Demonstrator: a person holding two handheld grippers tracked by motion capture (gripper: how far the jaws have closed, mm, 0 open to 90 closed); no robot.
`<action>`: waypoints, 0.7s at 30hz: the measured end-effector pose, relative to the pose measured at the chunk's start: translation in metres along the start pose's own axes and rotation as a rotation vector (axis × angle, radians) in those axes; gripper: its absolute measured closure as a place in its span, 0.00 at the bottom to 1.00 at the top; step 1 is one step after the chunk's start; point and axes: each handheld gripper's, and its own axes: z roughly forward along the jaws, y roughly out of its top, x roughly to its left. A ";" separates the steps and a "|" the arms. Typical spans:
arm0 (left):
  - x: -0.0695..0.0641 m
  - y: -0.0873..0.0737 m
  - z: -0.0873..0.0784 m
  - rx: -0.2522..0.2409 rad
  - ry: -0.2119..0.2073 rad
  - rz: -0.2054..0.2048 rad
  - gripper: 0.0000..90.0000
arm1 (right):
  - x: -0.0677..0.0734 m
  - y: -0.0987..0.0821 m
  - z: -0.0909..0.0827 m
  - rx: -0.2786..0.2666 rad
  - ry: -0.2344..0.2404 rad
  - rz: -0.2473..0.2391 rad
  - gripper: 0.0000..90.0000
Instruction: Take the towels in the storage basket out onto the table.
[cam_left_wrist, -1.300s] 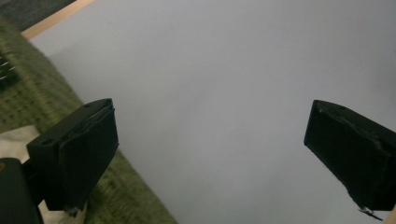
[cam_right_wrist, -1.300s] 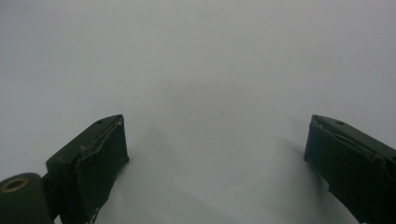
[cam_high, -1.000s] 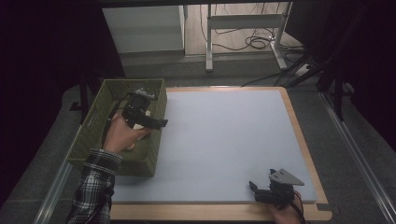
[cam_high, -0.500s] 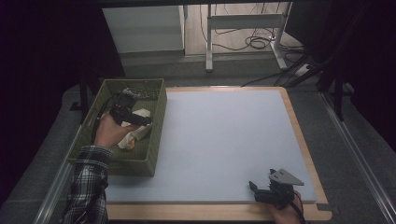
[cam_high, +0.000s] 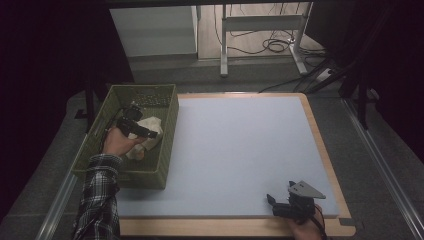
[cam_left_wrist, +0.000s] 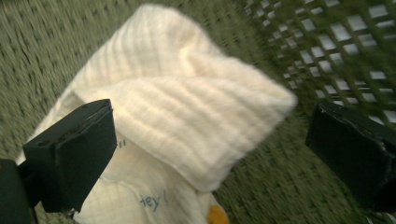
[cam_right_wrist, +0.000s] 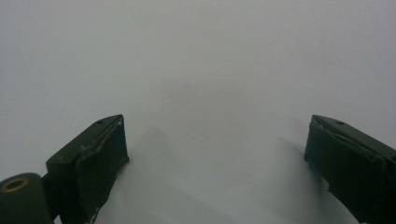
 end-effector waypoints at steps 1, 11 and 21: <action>0.002 0.000 0.003 0.010 -0.004 -0.012 0.02 | 0.000 0.000 0.000 0.000 0.000 0.000 0.07; 0.011 0.003 0.032 0.155 0.032 -0.039 0.06 | 0.000 0.000 0.000 0.000 0.000 0.000 0.07; 0.016 -0.001 0.039 0.264 -0.013 -0.074 0.56 | 0.000 0.000 0.000 0.001 0.000 0.001 0.07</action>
